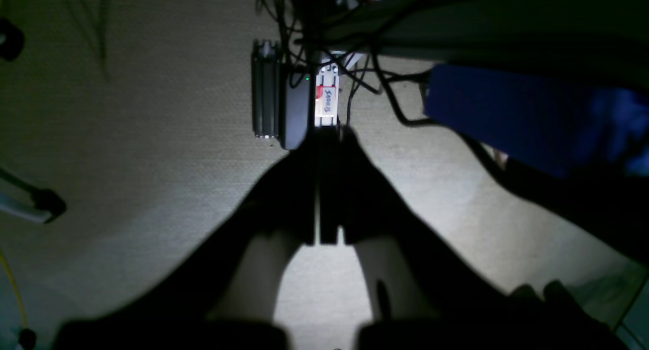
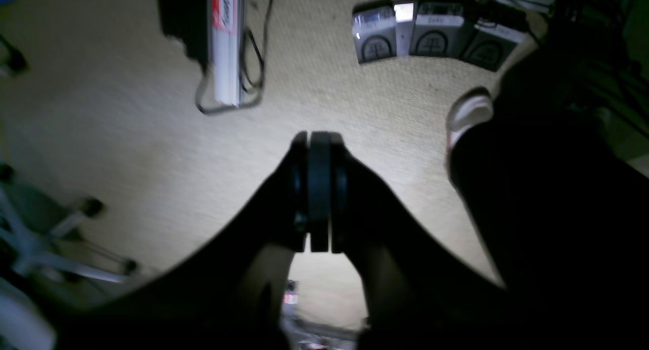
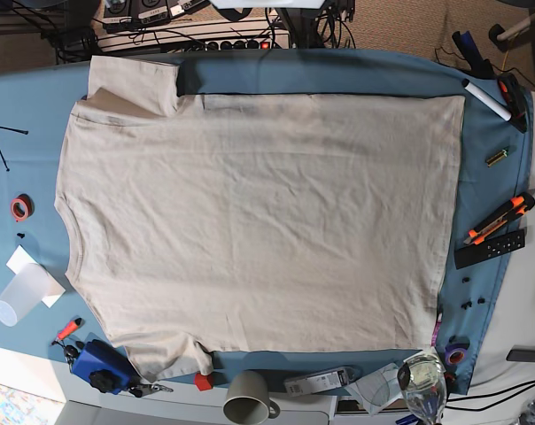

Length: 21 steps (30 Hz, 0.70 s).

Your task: Fold the T-shirt properly

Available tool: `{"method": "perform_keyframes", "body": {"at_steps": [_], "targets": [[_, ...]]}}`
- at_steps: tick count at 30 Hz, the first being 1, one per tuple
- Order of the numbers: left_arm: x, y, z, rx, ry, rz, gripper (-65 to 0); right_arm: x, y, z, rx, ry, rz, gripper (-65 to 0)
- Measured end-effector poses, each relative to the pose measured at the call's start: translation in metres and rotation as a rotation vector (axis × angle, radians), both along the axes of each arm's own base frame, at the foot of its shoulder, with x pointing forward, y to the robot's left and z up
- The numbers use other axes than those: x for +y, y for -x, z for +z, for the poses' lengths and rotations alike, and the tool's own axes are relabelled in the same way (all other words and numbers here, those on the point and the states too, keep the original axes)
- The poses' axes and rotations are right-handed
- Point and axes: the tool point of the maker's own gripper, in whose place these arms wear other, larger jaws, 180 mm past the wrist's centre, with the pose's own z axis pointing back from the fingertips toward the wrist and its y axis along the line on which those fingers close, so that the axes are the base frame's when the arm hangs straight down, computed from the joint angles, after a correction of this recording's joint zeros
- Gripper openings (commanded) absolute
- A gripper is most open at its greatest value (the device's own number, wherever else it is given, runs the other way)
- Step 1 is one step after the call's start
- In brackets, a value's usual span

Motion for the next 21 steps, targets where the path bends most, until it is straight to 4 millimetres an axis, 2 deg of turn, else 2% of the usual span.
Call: {"method": "perform_keyframes", "body": {"at_steps": [4, 8, 13, 17, 21], "targets": [[0.003, 0.000, 0.021, -0.005, -0.001, -0.033, -65.0, -0.005, -0.009, 0.022, -0.002, -0.022, -0.034, -65.0], [0.008, -0.007, 0.048, -0.045, -0.004, -0.060, -65.0, 0.002, -0.033, 0.049, -0.075, -0.100, -0.040, -65.0], [-0.001, -0.030, 0.089, -0.141, 0.011, -0.082, -65.0, 0.004, -0.059, 0.080, -0.142, -0.145, -0.025, -65.0], [-0.005, -0.042, 0.115, -0.129, -0.006, -0.138, -65.0, 0.006, -0.088, 0.105, -0.242, -0.174, -0.025, -65.0], [-0.016, -0.063, 0.145, -0.148, -0.002, -0.197, -65.0, 0.004, -0.108, 0.127, -0.318, -0.162, 0.002, -65.0]]}}
